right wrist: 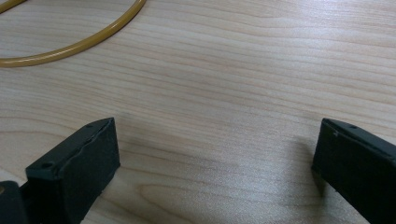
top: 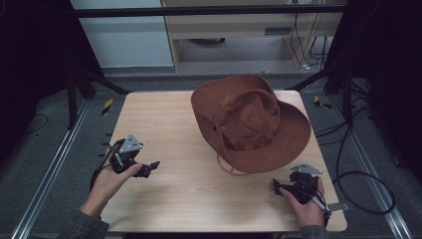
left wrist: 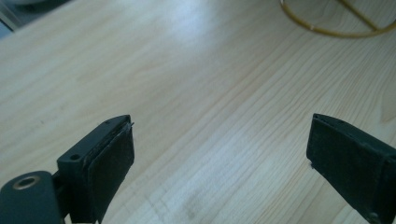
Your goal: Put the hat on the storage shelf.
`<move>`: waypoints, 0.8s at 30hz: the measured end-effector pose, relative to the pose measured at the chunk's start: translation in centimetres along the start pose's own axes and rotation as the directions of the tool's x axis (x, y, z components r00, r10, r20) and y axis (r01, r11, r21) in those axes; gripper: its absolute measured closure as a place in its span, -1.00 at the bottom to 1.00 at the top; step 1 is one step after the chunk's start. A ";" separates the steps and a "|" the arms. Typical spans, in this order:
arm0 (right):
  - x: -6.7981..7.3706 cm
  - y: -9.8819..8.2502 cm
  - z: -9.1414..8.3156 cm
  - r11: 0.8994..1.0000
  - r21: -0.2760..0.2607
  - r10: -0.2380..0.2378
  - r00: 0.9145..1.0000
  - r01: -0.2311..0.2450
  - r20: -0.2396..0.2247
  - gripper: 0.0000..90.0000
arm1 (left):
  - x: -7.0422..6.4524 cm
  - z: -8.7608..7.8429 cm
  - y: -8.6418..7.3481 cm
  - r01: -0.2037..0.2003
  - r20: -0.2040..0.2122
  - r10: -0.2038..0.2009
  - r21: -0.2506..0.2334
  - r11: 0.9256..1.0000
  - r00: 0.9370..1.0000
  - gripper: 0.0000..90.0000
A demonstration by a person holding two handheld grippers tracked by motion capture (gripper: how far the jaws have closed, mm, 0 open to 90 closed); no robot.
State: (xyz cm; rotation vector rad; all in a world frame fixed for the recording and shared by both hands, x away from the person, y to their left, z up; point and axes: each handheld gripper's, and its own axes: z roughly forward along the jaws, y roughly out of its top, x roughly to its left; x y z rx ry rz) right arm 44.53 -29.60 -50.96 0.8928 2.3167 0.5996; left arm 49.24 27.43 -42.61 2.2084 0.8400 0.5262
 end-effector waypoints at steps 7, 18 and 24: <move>0.0 0.0 0.0 1.000 0.000 -0.001 1.000 0.001 0.000 -0.99 | 0.9 1.9 -2.4 0.046 -0.013 -0.045 0.046 0.998 0.999 -0.84; 0.0 0.0 0.0 1.000 0.002 0.000 1.000 0.000 0.002 -0.99 | 2.2 4.1 -4.7 0.099 0.009 -0.101 0.118 0.988 0.995 -0.86; 0.0 0.0 0.0 1.000 0.002 0.000 1.000 0.000 0.002 -0.99 | 2.2 4.9 -5.5 0.111 0.020 -0.115 0.145 0.983 0.993 -0.87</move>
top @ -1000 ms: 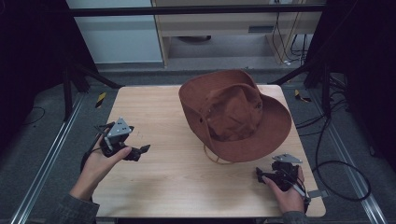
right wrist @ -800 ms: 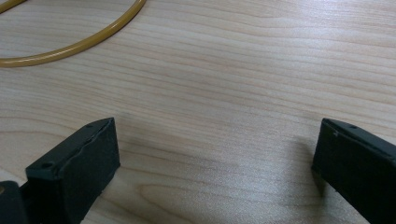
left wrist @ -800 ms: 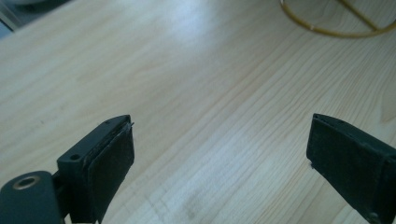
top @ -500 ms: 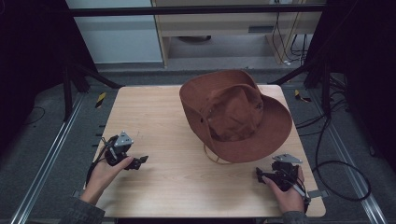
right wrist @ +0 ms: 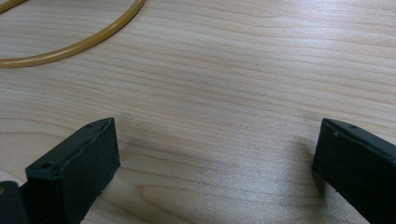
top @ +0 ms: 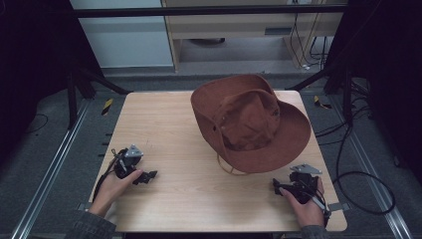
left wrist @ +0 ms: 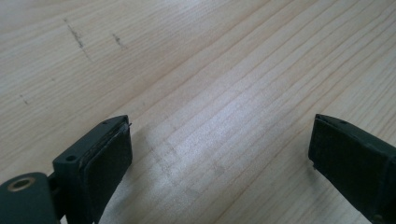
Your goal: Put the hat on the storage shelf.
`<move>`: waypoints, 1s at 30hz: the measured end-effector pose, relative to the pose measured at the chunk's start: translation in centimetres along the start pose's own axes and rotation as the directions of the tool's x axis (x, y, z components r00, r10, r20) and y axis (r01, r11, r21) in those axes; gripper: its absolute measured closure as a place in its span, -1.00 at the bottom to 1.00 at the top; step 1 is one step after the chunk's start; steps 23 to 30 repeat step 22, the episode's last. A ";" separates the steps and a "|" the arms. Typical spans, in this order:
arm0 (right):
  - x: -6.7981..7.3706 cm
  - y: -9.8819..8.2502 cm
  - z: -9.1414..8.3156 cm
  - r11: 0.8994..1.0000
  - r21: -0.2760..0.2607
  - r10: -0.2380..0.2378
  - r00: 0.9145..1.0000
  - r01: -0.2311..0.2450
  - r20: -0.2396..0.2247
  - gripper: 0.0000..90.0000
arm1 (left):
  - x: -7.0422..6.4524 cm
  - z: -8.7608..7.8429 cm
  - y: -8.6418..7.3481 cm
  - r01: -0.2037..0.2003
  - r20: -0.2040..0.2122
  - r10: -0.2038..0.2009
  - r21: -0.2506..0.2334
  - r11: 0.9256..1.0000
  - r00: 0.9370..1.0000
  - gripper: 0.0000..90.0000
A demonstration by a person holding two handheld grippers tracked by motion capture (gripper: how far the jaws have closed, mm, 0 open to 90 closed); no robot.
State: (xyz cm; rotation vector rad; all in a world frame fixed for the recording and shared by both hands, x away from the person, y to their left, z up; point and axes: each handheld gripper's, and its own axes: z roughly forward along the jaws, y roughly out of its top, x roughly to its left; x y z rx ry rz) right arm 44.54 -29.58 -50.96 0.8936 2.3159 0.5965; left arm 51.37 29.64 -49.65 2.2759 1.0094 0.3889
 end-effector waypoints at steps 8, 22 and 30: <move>0.0 0.0 0.0 1.000 0.000 0.000 1.000 0.000 0.000 -0.99 | -0.2 0.4 -0.7 0.002 -0.009 -0.003 -0.047 0.999 1.000 -0.96; 0.0 0.0 0.0 1.000 -0.001 -0.002 1.000 0.002 -0.001 -0.99 | -0.5 0.3 -1.4 0.019 -0.021 -0.021 -0.094 0.995 1.000 -1.00; 0.0 0.0 0.0 1.000 -0.001 -0.002 1.000 0.002 -0.001 -0.99 | -0.5 0.3 -1.4 0.019 -0.021 -0.021 -0.094 0.995 1.000 -1.00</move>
